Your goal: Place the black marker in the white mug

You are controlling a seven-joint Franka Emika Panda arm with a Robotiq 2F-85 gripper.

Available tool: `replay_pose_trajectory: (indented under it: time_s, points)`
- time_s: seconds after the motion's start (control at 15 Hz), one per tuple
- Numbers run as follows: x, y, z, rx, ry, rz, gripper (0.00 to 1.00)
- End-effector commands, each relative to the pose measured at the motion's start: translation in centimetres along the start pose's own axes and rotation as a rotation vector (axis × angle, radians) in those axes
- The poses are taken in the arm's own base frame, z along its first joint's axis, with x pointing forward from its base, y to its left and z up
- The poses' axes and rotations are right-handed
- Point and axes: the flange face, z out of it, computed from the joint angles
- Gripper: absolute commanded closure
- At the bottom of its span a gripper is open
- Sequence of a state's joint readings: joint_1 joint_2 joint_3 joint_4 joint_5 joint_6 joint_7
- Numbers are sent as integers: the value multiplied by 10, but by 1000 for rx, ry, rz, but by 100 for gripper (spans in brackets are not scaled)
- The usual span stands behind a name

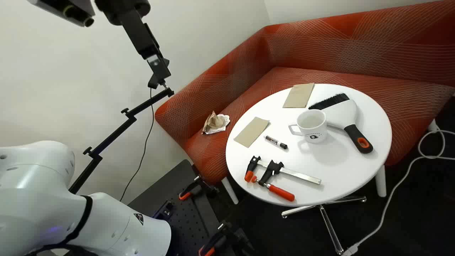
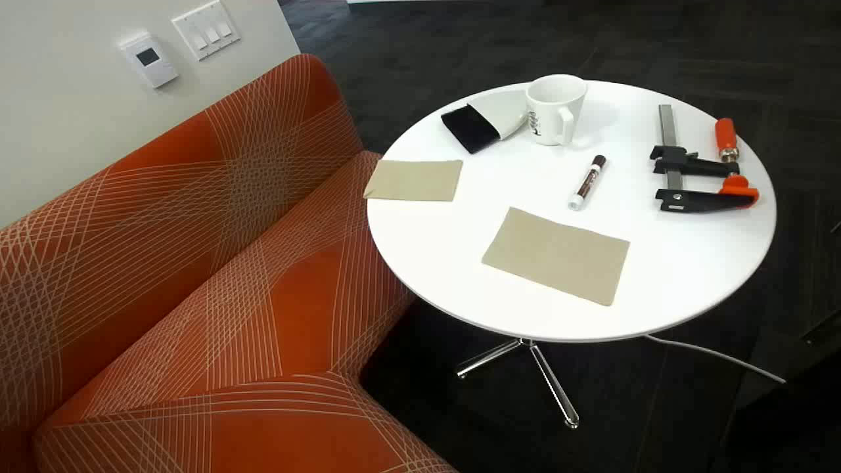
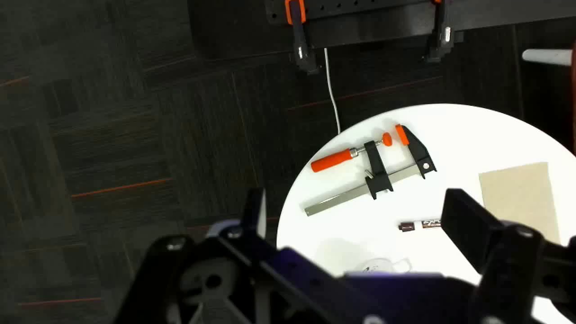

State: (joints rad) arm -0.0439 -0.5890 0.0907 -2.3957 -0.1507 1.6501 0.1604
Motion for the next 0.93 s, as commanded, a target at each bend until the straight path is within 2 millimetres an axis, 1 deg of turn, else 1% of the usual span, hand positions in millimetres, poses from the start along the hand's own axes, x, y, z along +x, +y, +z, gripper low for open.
replay_pose_trajectory:
  time_s: [0.0, 0.33, 0.6, 0.73, 0.87]
  points:
    - [0, 0, -1, 0, -1, 0, 0]
    - [0, 0, -1, 0, -1, 0, 0]
    - [15, -19, 6, 87, 28, 88, 0]
    - [25, -33, 15, 158, 37, 173, 0]
    - [38, -47, 30, 213, 61, 283, 0]
